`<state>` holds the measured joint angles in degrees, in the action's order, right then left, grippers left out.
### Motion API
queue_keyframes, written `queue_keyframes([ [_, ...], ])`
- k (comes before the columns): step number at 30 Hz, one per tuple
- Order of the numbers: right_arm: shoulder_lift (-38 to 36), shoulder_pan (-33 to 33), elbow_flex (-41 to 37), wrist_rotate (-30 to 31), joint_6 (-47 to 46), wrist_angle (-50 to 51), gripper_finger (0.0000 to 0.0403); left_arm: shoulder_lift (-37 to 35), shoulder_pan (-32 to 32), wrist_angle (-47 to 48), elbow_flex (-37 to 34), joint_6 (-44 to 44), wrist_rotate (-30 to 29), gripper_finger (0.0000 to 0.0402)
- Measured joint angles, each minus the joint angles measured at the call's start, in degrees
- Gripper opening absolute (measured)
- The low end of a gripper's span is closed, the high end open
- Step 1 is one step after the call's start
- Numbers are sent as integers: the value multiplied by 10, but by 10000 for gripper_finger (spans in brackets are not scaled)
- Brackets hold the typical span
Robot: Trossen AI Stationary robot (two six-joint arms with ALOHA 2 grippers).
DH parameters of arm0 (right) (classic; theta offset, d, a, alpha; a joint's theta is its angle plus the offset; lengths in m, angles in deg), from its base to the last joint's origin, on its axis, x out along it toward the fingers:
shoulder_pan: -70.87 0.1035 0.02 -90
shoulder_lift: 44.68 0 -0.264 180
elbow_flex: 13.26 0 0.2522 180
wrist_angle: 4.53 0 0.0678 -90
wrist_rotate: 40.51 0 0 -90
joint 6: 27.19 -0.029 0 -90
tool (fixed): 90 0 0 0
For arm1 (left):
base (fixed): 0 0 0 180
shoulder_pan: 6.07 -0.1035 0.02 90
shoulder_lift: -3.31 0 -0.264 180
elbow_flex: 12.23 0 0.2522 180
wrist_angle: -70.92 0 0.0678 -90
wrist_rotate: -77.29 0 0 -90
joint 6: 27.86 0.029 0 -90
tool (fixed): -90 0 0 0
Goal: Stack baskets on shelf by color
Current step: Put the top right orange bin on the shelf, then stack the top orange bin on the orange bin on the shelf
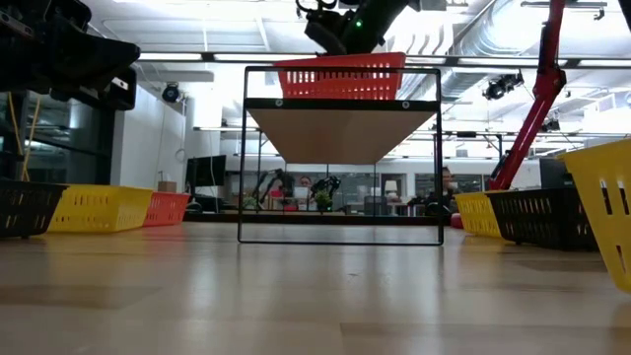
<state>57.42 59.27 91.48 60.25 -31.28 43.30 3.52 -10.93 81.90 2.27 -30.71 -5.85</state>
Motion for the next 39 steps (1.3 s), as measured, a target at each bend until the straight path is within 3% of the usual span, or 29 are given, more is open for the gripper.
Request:
queue_keyframes([
  [21,0,29,0,-83,30,14,0,0,0,0,0,0,0,3],
  [28,-2,32,0,-76,30,11,0,0,0,0,0,0,0,3],
  [39,-85,40,0,13,15,85,0,0,0,0,0,0,0,3],
])
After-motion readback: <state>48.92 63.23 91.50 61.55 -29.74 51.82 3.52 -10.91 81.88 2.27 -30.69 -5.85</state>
